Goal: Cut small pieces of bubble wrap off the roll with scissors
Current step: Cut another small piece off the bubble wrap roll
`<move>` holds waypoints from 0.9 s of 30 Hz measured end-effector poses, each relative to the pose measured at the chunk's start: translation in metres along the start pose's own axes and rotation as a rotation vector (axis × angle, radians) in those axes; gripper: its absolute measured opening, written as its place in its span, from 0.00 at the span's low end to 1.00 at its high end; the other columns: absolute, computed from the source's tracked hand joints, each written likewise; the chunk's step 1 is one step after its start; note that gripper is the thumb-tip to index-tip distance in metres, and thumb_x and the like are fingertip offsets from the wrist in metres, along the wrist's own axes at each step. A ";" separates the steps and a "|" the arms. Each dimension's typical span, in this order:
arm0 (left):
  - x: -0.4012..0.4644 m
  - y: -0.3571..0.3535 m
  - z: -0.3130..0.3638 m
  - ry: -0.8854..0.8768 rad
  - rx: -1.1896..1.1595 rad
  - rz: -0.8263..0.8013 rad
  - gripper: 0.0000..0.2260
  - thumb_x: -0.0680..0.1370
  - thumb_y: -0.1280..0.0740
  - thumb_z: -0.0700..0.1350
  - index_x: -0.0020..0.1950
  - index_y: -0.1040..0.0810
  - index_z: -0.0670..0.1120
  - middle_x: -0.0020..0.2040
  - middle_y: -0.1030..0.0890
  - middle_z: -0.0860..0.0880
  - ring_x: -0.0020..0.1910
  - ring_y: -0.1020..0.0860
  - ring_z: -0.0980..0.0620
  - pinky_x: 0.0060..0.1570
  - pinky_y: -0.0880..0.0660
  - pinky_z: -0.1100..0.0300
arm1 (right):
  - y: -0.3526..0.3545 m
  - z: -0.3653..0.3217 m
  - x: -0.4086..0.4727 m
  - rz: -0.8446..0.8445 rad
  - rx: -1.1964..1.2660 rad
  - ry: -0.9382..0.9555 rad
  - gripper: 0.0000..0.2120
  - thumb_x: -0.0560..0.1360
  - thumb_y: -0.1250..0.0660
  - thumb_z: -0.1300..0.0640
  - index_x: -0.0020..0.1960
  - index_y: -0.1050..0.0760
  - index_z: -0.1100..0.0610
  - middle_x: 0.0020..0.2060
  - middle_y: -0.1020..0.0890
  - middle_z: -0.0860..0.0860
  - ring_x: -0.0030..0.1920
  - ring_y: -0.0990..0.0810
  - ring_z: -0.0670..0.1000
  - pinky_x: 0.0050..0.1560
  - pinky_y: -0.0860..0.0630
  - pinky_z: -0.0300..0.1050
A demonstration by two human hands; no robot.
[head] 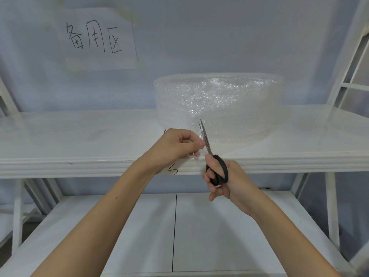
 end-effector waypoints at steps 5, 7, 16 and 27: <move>0.000 0.000 -0.001 0.003 -0.005 -0.008 0.08 0.78 0.30 0.42 0.39 0.19 0.47 0.33 0.19 0.49 0.35 0.22 0.56 0.48 0.25 0.57 | 0.000 -0.003 0.000 0.009 -0.011 0.009 0.24 0.63 0.31 0.37 0.31 0.32 0.58 0.29 0.28 0.53 0.26 0.32 0.50 0.27 0.24 0.43; 0.000 0.000 -0.001 0.005 0.000 -0.015 0.07 0.78 0.30 0.42 0.39 0.19 0.46 0.33 0.19 0.49 0.35 0.22 0.57 0.48 0.25 0.58 | 0.001 -0.003 -0.001 0.019 -0.019 0.019 0.23 0.63 0.30 0.38 0.29 0.32 0.58 0.28 0.29 0.53 0.25 0.33 0.50 0.27 0.24 0.43; 0.000 0.001 0.005 0.035 -0.036 0.080 0.18 0.81 0.38 0.54 0.41 0.17 0.44 0.34 0.18 0.51 0.36 0.24 0.55 0.43 0.27 0.62 | 0.002 0.000 0.000 0.026 -0.019 0.047 0.20 0.63 0.30 0.39 0.24 0.29 0.53 0.33 0.31 0.59 0.26 0.33 0.51 0.28 0.24 0.43; 0.002 -0.005 0.008 -0.028 0.028 0.072 0.15 0.82 0.36 0.47 0.35 0.24 0.50 0.32 0.22 0.57 0.33 0.26 0.60 0.38 0.30 0.70 | 0.003 0.006 -0.004 -0.003 -0.004 0.003 0.22 0.66 0.31 0.40 0.30 0.31 0.58 0.30 0.28 0.53 0.26 0.32 0.51 0.29 0.23 0.46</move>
Point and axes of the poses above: each hand's wrist, its own x-axis towards the middle knuckle, its own y-axis out of the back of the hand, z = x × y, the point moved 7 cm from there along x, towards the middle knuckle
